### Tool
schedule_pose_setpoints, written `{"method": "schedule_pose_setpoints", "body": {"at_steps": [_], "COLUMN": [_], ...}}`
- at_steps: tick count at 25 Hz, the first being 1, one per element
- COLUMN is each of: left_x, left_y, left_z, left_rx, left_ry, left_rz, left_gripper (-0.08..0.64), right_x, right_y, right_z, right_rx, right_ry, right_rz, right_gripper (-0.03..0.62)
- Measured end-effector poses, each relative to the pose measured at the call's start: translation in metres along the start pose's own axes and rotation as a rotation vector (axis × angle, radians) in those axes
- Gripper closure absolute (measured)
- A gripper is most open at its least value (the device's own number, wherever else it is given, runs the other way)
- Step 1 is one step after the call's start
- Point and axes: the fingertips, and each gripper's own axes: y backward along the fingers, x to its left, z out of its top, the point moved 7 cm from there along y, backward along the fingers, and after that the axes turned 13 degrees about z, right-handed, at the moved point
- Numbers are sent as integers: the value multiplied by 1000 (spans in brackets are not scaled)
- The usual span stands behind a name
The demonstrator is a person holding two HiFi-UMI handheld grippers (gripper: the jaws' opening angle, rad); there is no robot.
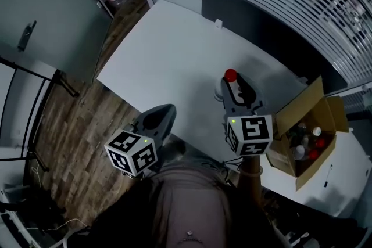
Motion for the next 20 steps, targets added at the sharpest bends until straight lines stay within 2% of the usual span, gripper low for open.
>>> {"method": "schedule_pose_setpoints", "body": {"at_steps": [20], "left_x": [16], "left_y": [19], "left_z": [-10], "left_rx": [21], "left_ry": [6], "left_rz": [112], "left_gripper": [552], "right_x": [0], "right_y": [-46], "right_z": [-41], "right_rx": [54], "right_ry": [-21], "right_rz": [70], "right_gripper": [435]}}
